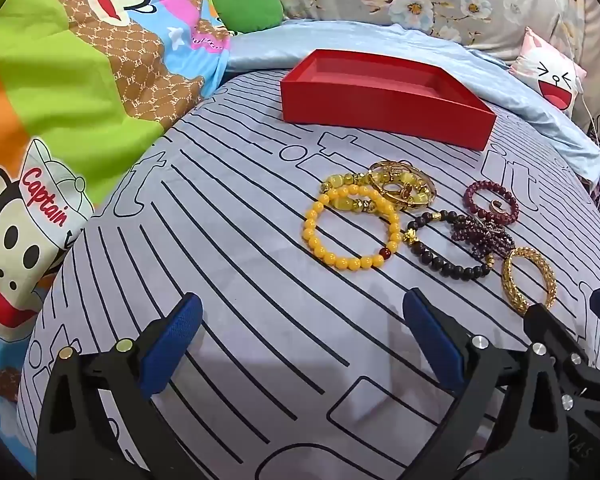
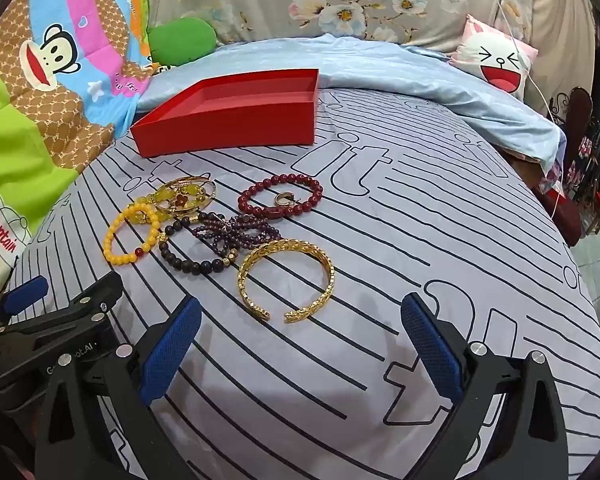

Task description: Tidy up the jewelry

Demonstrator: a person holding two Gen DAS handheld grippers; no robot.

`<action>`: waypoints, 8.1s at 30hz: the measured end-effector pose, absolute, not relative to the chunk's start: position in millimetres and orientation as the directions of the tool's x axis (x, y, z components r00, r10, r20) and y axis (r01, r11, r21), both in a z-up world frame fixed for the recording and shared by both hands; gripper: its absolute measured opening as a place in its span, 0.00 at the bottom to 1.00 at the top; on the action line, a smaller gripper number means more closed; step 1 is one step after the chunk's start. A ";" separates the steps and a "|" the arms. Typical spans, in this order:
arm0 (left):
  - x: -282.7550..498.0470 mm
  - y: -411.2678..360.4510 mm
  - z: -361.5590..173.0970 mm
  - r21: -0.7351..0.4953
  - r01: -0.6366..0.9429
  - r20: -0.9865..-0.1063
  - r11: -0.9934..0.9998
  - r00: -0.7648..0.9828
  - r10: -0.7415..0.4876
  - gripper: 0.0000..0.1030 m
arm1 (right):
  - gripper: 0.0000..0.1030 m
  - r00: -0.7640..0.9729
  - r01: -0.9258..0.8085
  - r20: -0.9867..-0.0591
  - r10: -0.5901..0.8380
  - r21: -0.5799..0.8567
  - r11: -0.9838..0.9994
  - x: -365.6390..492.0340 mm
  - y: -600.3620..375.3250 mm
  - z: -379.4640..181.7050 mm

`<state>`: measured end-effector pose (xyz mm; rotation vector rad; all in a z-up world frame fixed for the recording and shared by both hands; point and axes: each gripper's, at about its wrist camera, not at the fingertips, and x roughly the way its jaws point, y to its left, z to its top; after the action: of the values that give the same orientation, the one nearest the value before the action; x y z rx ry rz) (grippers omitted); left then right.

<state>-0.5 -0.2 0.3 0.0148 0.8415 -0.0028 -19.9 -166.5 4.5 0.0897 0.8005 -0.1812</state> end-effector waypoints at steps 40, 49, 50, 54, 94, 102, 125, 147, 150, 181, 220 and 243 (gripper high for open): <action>-1.3 1.3 3.3 0.022 0.008 -0.754 1.000 0.657 0.011 0.93 | 0.94 0.671 0.197 -0.730 -0.128 0.010 0.980 -17.2 -168.1 1.3; -3.4 -0.3 2.8 0.025 0.006 -0.754 1.000 0.657 0.015 0.93 | 0.94 0.671 0.197 -0.731 -0.127 0.011 0.980 -17.2 -168.7 1.3; -3.5 -0.1 2.9 0.025 0.006 -0.754 1.000 0.657 0.014 0.93 | 0.94 0.671 0.197 -0.731 -0.127 0.011 0.980 -17.3 -168.2 1.6; -3.3 -0.3 2.6 0.025 0.007 -0.753 1.000 0.657 0.015 0.93 | 0.94 0.671 0.197 -0.731 -0.127 0.011 0.980 -17.4 -168.1 1.9; -2.0 -0.2 9.3 0.033 0.005 -0.735 0.999 0.678 0.021 0.93 | 0.94 0.692 0.205 -0.708 -0.142 0.005 0.979 -22.9 -165.8 9.1; -1.4 -0.2 7.3 0.031 0.009 -0.737 0.999 0.675 0.017 0.93 | 0.94 0.692 0.206 -0.708 -0.142 0.005 0.979 -22.9 -166.2 8.7; -2.1 -0.6 6.9 0.020 0.019 -0.737 1.000 0.676 0.002 0.93 | 0.94 0.680 0.203 -0.724 -0.115 0.035 0.979 -21.9 -173.1 5.3; 27.3 16.2 12.9 -0.020 0.046 -0.764 0.999 0.644 -0.046 0.93 | 0.64 0.607 0.140 -0.792 -0.069 0.020 0.990 18.4 -170.9 -6.7; 35.3 13.5 11.5 -0.022 0.055 -0.771 0.998 0.635 -0.052 0.93 | 0.56 0.605 0.146 -0.792 -0.079 0.014 0.989 18.7 -173.4 -6.1; 69.0 13.4 0.9 -0.017 0.110 -0.792 0.994 0.605 -0.080 0.35 | 0.56 0.619 0.148 -0.785 -0.033 0.075 0.986 31.8 -182.4 13.6; 293.3 -38.6 122.4 -0.085 0.259 -0.674 0.962 0.696 -0.247 0.07 | 0.56 0.655 0.016 -0.749 0.099 0.145 0.989 296.5 -229.0 105.4; 376.6 -47.8 70.8 -0.046 0.172 -0.784 0.984 0.605 -0.143 0.34 | 0.67 0.556 0.028 -0.830 0.048 0.076 0.997 378.0 -231.7 49.1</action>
<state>376.6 -47.8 70.8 0.0352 0.9034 -0.1821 378.0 -231.7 49.1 0.0839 0.9812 0.0116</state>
